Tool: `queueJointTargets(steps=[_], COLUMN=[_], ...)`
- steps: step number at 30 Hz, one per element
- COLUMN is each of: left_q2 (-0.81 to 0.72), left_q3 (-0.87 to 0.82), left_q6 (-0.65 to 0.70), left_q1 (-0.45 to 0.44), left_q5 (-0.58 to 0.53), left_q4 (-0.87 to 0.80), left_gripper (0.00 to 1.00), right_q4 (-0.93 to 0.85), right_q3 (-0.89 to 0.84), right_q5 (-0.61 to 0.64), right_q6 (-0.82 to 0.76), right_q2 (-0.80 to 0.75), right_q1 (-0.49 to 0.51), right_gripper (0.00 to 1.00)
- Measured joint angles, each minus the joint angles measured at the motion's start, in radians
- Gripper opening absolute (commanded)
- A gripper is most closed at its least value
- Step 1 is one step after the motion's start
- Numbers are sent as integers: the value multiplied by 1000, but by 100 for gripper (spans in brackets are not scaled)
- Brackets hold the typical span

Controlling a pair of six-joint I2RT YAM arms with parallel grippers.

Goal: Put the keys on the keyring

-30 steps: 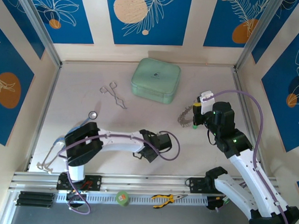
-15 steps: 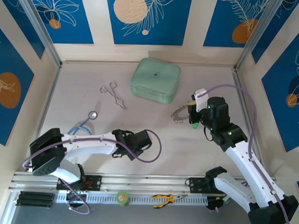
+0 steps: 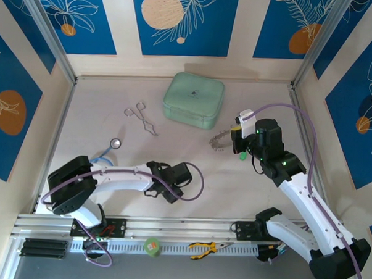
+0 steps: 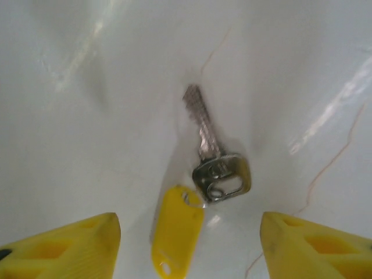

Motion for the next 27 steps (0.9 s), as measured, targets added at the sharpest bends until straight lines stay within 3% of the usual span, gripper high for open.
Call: queueJointTargets(steps=[4, 9, 12, 17, 27], left_q2=[-80, -137, -117, -78, -7], left_q3=[-17, -13, 3, 44, 97], left_q6=[-121, -329, -395, -448, -854], left_q1=[36, 101, 117, 118, 114], left_q5=[19, 9, 19, 43, 160], left_q4=[37, 29, -2, -56, -58], left_gripper=[73, 63, 55, 56, 47], right_q4=[0, 0, 0, 0, 0], right_q3=[6, 6, 6, 6, 6], right_q5=[-3, -6, -8, -11, -11], right_q6=[0, 0, 0, 0, 0], right_q2=[10, 10, 10, 10, 5], right_q1=[1, 3, 6, 6, 6], right_gripper=[0, 0, 0, 0, 0])
